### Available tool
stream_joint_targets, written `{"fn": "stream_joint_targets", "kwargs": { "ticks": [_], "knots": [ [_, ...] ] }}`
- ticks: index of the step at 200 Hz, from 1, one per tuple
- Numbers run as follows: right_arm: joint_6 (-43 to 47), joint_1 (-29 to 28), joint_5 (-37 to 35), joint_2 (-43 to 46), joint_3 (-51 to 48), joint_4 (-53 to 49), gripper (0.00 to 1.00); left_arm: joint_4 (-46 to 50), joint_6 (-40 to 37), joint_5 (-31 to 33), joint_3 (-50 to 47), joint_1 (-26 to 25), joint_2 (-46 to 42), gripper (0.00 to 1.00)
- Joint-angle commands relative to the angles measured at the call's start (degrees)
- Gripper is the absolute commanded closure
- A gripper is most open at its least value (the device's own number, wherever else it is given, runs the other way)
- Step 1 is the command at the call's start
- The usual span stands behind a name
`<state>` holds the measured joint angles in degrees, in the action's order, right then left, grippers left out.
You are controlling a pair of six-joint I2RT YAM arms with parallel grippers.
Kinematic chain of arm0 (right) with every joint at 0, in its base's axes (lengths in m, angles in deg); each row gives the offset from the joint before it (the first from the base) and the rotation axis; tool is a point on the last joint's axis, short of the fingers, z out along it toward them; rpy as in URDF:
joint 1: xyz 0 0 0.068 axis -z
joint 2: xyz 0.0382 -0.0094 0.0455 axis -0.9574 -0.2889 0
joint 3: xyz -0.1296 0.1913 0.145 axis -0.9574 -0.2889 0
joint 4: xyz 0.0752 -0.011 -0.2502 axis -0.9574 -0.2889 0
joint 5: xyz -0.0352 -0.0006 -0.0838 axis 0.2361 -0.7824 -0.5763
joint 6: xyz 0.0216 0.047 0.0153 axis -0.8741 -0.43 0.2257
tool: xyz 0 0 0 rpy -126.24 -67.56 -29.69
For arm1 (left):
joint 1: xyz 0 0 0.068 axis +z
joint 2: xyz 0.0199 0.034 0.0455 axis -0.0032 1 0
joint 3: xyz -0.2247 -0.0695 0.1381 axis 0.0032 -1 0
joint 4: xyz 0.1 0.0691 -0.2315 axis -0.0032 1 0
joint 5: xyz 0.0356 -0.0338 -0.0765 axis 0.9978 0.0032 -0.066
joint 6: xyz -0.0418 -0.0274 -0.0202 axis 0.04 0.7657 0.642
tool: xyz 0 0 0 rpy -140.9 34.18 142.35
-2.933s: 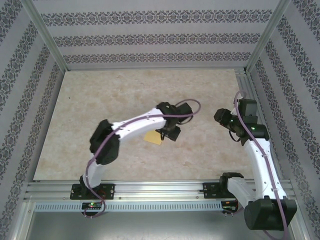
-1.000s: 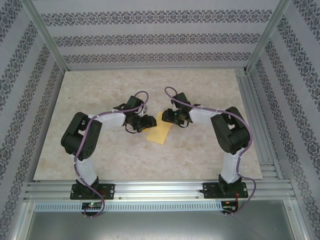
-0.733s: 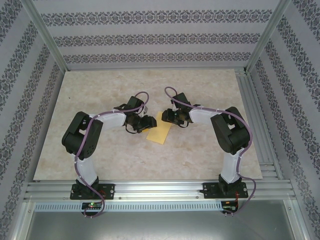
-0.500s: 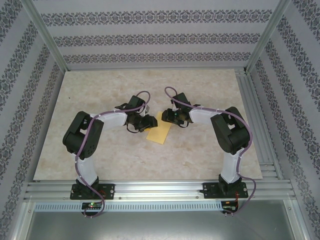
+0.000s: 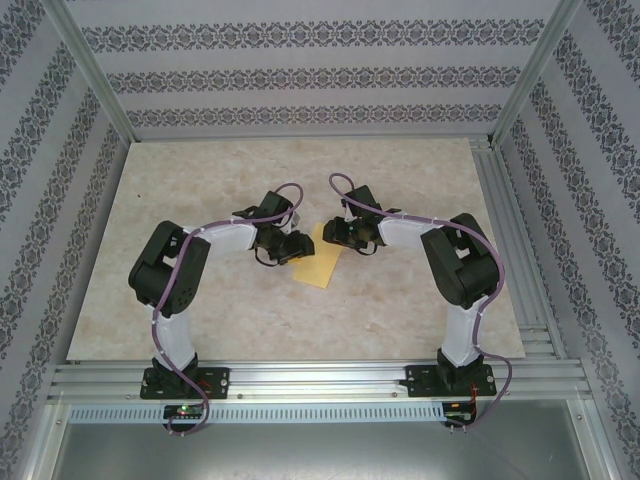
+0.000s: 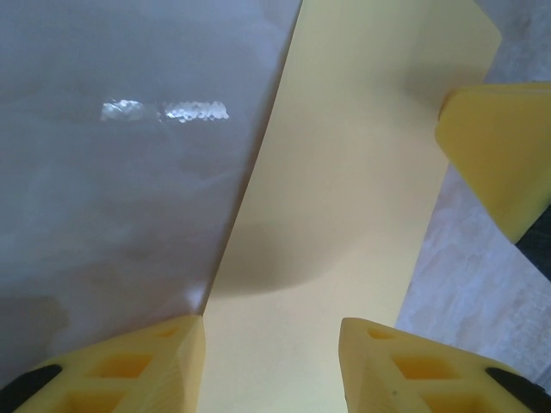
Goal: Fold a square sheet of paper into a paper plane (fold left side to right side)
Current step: Third fold the triangle at the center of the table.
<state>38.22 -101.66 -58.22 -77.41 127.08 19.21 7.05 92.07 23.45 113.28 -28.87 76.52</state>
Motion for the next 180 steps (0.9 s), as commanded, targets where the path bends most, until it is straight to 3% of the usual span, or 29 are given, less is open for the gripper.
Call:
{"fn": "stream_joint_targets", "kwargs": {
  "ticks": [1,120,180],
  "knots": [
    [0.5,0.2,0.8,-1.9,-0.9,-0.1,0.56,3.2,-2.4,2.3,1.6,-0.7,-2.4,0.53],
    [0.5,0.2,1.2,-2.0,-0.7,-0.2,0.56,2.6,-2.5,0.7,2.4,-0.7,1.0,0.5],
    [0.5,0.1,1.3,-2.3,-0.7,-0.3,0.56,0.8,-2.2,-2.2,2.2,-0.9,2.5,0.57]
  ]
}}
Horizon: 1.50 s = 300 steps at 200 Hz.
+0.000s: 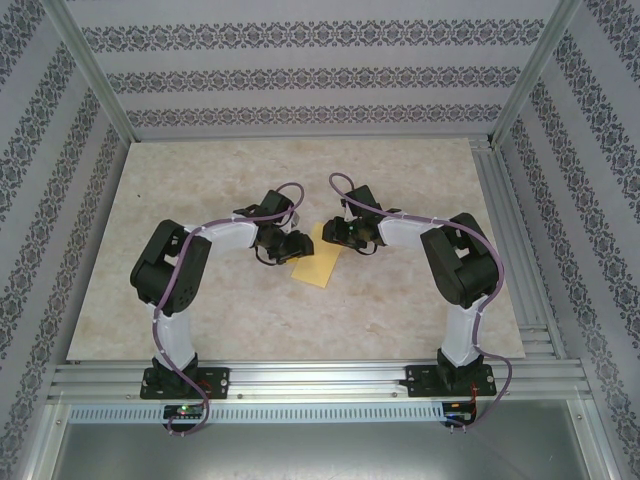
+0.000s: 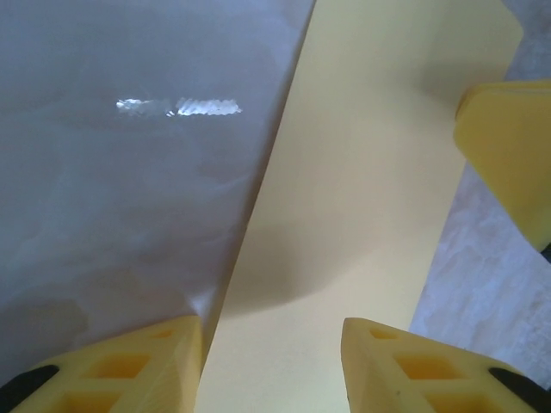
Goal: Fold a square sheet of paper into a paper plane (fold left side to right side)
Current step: Third fold the triangle at the center of the table.
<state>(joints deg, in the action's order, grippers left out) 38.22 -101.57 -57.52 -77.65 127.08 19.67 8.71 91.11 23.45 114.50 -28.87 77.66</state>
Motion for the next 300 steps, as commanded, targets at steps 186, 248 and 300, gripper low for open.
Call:
{"fn": "stream_joint_targets", "kwargs": {
  "ticks": [186,248,300],
  "knots": [
    [5.7,1.3,-2.6,5.9,-2.5,-2.5,0.48,-1.2,1.7,-0.5,-2.1,-1.0,-4.3,1.0],
    [16.3,-2.4,-2.8,24.8,-14.6,-4.2,0.39,-0.1,7.3,-0.1,-2.9,-2.8,-6.1,1.0],
    [16.4,-22.2,-18.0,39.1,-29.5,5.8,0.4,1.6,13.4,-0.4,-2.8,-3.8,-5.3,1.0]
  ]
}}
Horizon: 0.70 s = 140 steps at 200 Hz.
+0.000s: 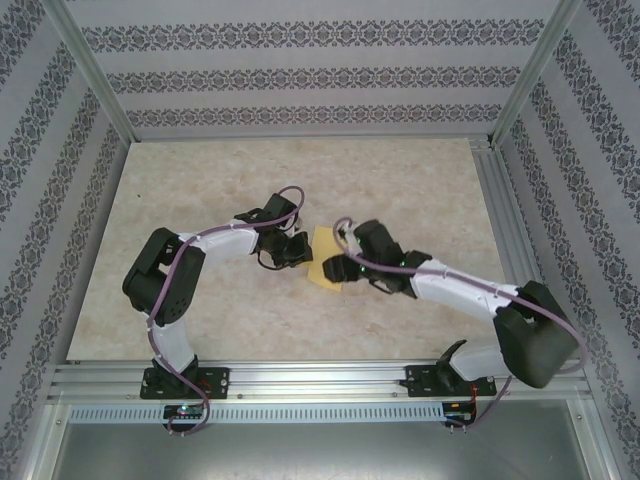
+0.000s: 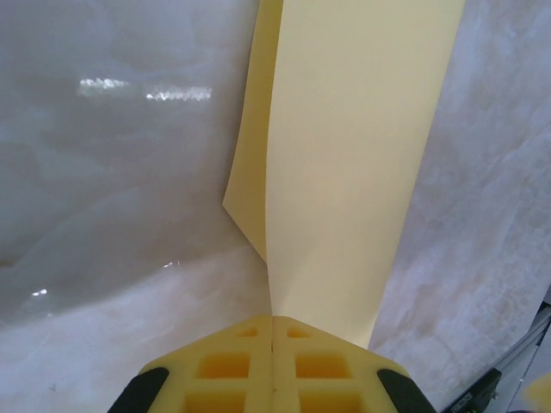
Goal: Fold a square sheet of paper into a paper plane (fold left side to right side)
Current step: Third fold the triangle at the center of the table.
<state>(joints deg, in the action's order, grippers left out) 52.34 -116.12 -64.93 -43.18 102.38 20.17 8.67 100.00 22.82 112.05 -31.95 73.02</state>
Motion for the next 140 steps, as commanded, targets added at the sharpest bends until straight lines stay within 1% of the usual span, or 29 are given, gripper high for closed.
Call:
{"fn": "stream_joint_targets", "kwargs": {
  "ticks": [1,19,54,71,91,140],
  "knots": [
    [2.4,-8.1,-11.1,4.8,-5.0,5.4,0.4,1.6,4.6,0.3,-0.3,-0.8,-0.7,1.0],
    [4.7,-14.1,-18.6,5.8,-6.4,5.7,0.4,1.9,5.8,0.2,-0.2,-1.0,-0.5,1.0],
    [10.7,-18.9,-27.7,0.2,-2.6,4.0,0.41,3.2,6.2,0.1,1.0,-1.5,0.2,1.0],
    [13.9,-20.0,-29.6,-3.4,0.2,3.9,0.41,3.4,6.3,0.4,1.4,-1.8,0.1,1.0],
    [16.9,-20.7,-30.1,-7.1,2.4,4.5,0.41,3.5,6.4,0.4,1.8,-2.0,0.2,1.0],
    [20.2,-21.4,-30.7,-13.9,6.0,4.5,0.41,4.0,6.2,0.2,2.3,-2.2,0.4,1.0]
  ]
}}
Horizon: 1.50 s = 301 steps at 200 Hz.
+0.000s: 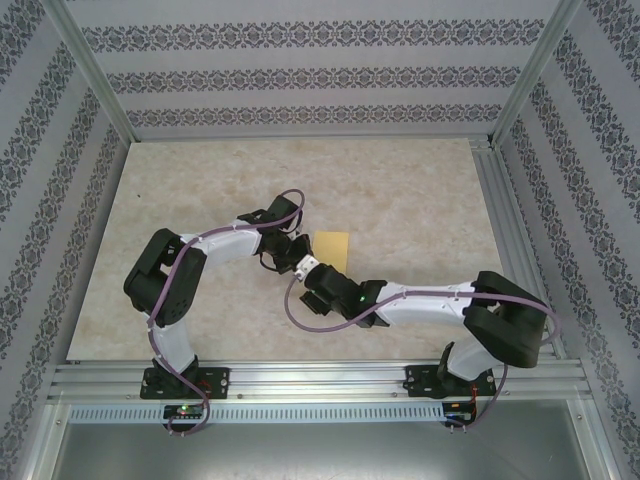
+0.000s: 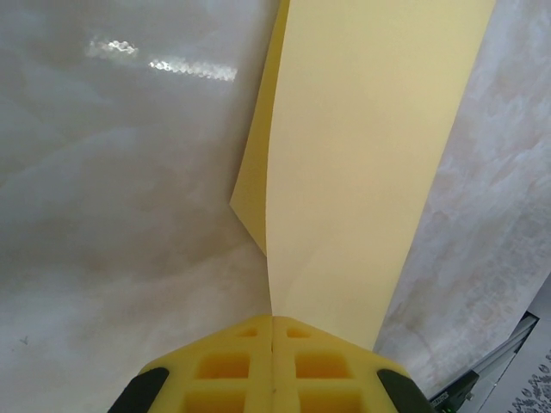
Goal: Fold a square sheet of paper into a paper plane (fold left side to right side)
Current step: Third fold the triangle at the center of the table.
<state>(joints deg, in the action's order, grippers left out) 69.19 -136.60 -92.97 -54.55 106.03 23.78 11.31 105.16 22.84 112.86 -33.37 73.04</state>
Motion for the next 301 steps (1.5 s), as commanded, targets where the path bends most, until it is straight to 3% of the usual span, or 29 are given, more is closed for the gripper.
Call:
{"fn": "stream_joint_targets", "kwargs": {
  "ticks": [1,38,100,125,145,170,209,226,265,301],
  "knots": [
    [3.4,-0.9,-2.7,-2.6,2.4,0.9,0.41,1.3,1.0,0.2,1.5,-0.7,0.4,1.0],
    [3.3,-1.0,-3.8,-4.8,3.4,0.4,0.48,1.4,0.9,0.0,1.6,-0.8,0.6,1.0],
    [3.6,-1.0,-3.3,-2.4,3.0,-1.6,1.0,2.2,0.1,0.0,1.9,-0.8,0.5,1.0],
    [4.5,-1.0,-2.9,-1.4,2.9,-2.3,1.0,2.8,-0.7,0.2,2.2,-0.8,-0.4,0.97],
    [4.7,-0.9,-1.9,-1.0,2.9,-2.4,1.0,4.4,-2.0,0.6,2.9,-0.7,-1.7,0.87],
    [4.3,-0.8,0.0,-0.6,2.3,-2.2,1.0,7.6,-4.5,1.2,3.2,0.8,-5.1,0.63],
    [3.6,-0.8,2.0,0.3,1.3,-1.9,1.0,9.0,-7.0,-1.8,1.9,5.1,-11.3,0.5],
    [3.1,-0.8,3.5,0.9,1.0,-1.7,1.0,9.2,-8.1,-1.8,1.8,6.7,-11.8,0.52],
    [1.9,-0.6,5.6,1.7,0.3,-2.0,1.0,-2.1,-6.5,-9.8,2.6,6.6,-6.0,0.77],
    [0.0,0.5,7.1,2.1,-0.8,-0.9,1.0,-5.1,-6.9,-12.3,7.9,4.6,1.5,0.82]
  ]
}}
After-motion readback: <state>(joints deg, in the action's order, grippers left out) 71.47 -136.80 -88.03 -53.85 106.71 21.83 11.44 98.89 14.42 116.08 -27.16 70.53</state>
